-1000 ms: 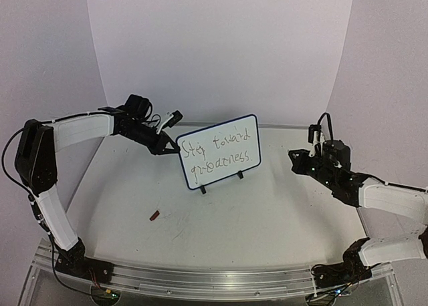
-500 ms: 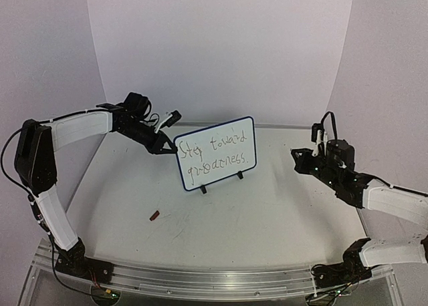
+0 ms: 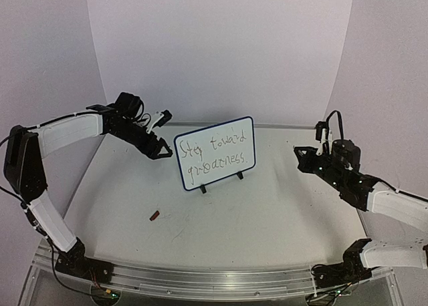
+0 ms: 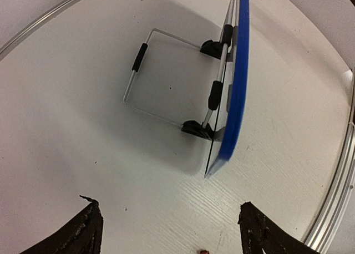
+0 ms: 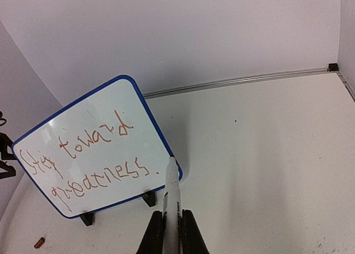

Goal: Write a sentence on the whiteboard
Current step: Pick up the pen cap from the center of the board.

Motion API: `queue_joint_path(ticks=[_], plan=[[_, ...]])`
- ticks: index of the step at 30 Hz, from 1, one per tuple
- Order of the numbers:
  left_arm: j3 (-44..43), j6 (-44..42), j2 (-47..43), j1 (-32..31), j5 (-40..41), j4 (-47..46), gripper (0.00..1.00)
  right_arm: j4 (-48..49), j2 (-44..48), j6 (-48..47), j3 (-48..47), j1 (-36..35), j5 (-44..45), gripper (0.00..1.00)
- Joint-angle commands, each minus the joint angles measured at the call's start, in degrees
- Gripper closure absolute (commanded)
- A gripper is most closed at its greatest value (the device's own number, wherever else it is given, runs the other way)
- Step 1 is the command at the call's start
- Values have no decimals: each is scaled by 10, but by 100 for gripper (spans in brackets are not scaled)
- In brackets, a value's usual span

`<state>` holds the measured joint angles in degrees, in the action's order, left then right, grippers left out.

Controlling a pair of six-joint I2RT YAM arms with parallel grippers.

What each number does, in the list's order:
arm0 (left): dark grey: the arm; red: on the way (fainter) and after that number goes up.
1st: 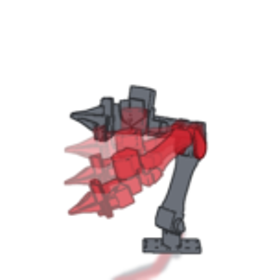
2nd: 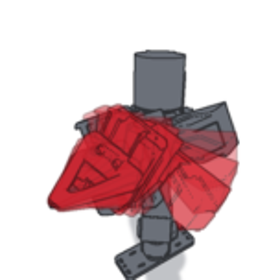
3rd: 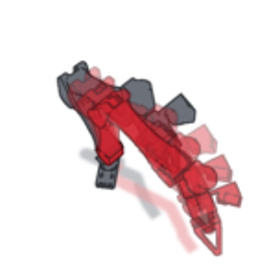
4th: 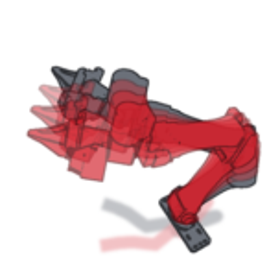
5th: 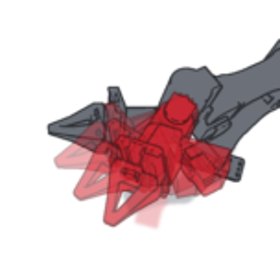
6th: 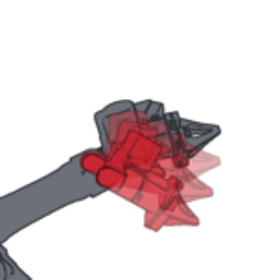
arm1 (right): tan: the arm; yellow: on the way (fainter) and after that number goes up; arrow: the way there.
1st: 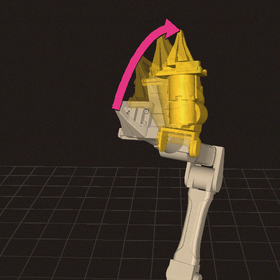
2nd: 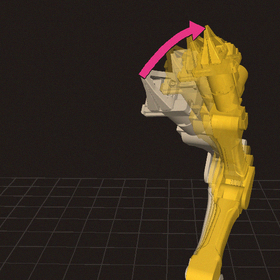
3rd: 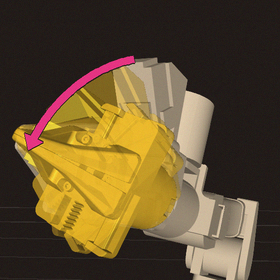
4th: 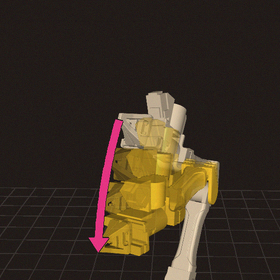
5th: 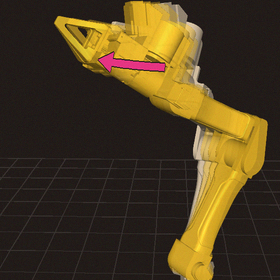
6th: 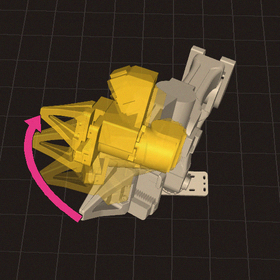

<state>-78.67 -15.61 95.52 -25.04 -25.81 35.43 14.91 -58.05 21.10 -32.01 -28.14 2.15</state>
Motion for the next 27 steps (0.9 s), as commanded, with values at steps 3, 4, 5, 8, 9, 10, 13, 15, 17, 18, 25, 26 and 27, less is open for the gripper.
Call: queue_joint_path(ticks=[3, 4, 5, 8, 9, 10, 13, 15, 17, 18, 25, 26, 27], plan=[[116, 104, -155, 2, 98, -69, 10, -27, 35, -11, -4, 3, -20, 100], [136, 122, -177, 1, 110, -75, 10, -37, 40, -13, -7, 3, -31, 100], [152, 139, -194, 0, 122, -78, 11, -46, 45, -16, -8, 3, -38, 100], [201, 203, -244, -7, 145, -76, 12, -65, 58, -15, -10, 3, -47, 100], [215, 228, -255, -11, 150, -72, 12, -69, 60, -13, -10, 3, -50, 100], [229, 254, -262, -20, 155, -69, 13, -72, 62, -9, -10, 3, -56, 100], [268, 320, -266, -69, 179, -58, 16, -74, 58, 0, -7, 3, -85, 100], [287, 355, -259, -106, 198, -45, 17, -79, 44, -1, -14, 3, -123, 100], [304, 401, -247, -133, 218, -31, 18, -98, 25, 5, -32, 3, -161, 100], [309, 421, -242, -139, 216, -28, 19, -103, 15, 12, -40, 3, -189, 100], [360, 514, -225, -165, 203, -56, 21, -100, 6, 64, -26, 2, -261, 100], [370, 518, -221, -166, 199, -61, 22, -101, 9, 66, -23, 2, -262, 100], [380, 521, -217, -167, 194, -67, 22, -102, 14, 68, -18, 2, -261, 100]])
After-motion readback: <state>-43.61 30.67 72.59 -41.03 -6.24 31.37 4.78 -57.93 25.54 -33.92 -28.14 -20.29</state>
